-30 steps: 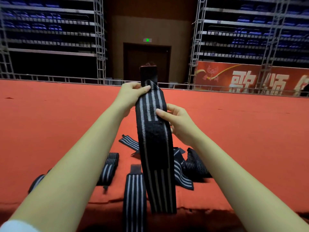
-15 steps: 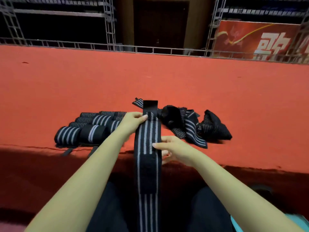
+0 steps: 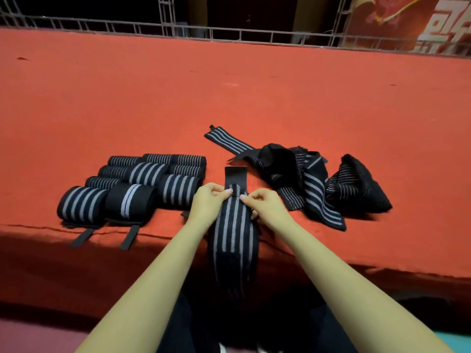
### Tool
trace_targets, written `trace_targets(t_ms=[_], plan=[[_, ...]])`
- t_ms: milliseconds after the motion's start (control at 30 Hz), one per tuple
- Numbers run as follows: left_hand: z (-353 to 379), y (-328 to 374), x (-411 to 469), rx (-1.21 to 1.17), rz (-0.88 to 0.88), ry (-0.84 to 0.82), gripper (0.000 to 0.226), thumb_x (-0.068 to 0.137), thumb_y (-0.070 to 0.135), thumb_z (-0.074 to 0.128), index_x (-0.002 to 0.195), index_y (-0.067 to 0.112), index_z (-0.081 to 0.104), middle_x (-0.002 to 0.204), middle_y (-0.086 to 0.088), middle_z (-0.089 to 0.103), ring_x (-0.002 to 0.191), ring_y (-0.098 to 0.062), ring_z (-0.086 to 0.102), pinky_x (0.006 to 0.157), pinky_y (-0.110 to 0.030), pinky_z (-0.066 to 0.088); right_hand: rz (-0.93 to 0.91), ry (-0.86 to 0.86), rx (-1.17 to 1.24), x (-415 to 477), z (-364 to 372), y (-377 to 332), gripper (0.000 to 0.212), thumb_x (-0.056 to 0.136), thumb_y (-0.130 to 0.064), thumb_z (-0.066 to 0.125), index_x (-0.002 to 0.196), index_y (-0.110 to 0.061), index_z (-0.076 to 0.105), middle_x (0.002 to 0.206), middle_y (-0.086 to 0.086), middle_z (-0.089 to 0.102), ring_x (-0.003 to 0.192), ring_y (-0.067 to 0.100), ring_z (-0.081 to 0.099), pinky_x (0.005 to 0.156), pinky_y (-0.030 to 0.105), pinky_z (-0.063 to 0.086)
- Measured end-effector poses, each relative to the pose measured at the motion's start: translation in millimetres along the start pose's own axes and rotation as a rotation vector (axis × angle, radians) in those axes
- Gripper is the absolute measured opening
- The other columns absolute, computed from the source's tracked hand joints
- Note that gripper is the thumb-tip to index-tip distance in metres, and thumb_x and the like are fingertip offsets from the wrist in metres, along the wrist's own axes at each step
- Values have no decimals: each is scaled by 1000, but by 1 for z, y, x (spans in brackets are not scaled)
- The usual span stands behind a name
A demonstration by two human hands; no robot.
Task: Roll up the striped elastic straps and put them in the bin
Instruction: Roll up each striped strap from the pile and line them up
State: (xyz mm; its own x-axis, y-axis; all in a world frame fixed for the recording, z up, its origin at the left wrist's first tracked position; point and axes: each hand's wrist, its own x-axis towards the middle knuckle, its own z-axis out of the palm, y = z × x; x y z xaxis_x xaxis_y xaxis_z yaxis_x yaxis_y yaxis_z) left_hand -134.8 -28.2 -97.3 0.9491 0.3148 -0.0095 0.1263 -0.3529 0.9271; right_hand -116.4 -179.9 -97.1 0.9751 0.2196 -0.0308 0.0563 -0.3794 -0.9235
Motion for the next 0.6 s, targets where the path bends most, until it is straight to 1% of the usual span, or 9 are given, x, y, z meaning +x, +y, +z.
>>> trace_targets(t_ms=[33, 100, 133, 233, 300, 400, 467, 533, 600], plan=[[3, -3, 3, 37, 12, 14, 21, 89, 26, 67, 98, 7, 65, 94, -3, 67, 90, -15, 61, 76, -24, 40, -44, 57, -51, 8, 1, 6, 25, 87, -24, 70, 67, -11, 61, 61, -1, 56, 54, 8, 53, 55, 25, 38], [7, -10, 10, 117, 54, 51, 19, 88, 27, 69, 92, 8, 68, 93, -2, 66, 90, -14, 59, 77, -22, 38, -108, 125, -164, 17, 3, 14, 24, 84, -24, 72, 66, -10, 65, 79, 7, 61, 82, 18, 56, 74, 29, 40], [8, -15, 12, 140, 77, 67, 19, 87, 26, 70, 89, 7, 69, 92, -4, 67, 90, -16, 60, 77, -24, 39, -117, 135, -212, 18, 4, 18, 24, 84, -23, 71, 64, -11, 64, 84, 10, 61, 88, 23, 56, 78, 30, 39], [14, -25, 15, 180, 108, 97, 18, 86, 27, 70, 84, 9, 69, 93, -7, 65, 92, -20, 59, 80, -25, 41, -128, 146, -259, 20, 9, 24, 28, 87, -19, 67, 65, -1, 64, 71, 9, 62, 76, 27, 56, 71, 34, 36], [16, -25, 14, 188, 126, 121, 18, 88, 27, 68, 87, 8, 68, 91, -3, 64, 89, -15, 57, 74, -18, 34, -123, 155, -240, 21, 10, 26, 21, 89, -20, 65, 76, -4, 66, 77, 2, 62, 76, 19, 55, 70, 29, 35], [17, -21, 16, 165, 123, 121, 18, 90, 28, 65, 90, 10, 66, 86, 4, 62, 85, -11, 54, 67, -15, 30, -151, 142, -219, 28, 8, 31, 13, 92, -24, 61, 87, -13, 65, 89, 0, 66, 86, 14, 58, 73, 25, 37], [18, -17, 22, 127, 100, 105, 16, 91, 29, 64, 89, 13, 64, 83, 8, 60, 84, -10, 54, 64, -15, 31, -167, 124, -214, 34, 6, 33, 12, 93, -25, 59, 87, -16, 62, 88, -1, 66, 86, 14, 58, 76, 28, 39], [20, -16, 27, 115, 89, 95, 15, 91, 30, 64, 89, 14, 64, 84, 9, 60, 84, -9, 55, 67, -18, 33, -196, 133, -207, 37, 6, 33, 12, 94, -23, 59, 85, -15, 59, 88, 0, 65, 86, 15, 57, 78, 30, 40], [22, -16, 26, 110, 106, 111, 15, 91, 31, 63, 89, 16, 64, 84, 10, 61, 80, -6, 55, 67, -19, 36, -259, 161, -172, 37, 6, 33, 11, 93, -17, 59, 85, -10, 59, 88, 2, 63, 85, 13, 55, 79, 24, 41]])
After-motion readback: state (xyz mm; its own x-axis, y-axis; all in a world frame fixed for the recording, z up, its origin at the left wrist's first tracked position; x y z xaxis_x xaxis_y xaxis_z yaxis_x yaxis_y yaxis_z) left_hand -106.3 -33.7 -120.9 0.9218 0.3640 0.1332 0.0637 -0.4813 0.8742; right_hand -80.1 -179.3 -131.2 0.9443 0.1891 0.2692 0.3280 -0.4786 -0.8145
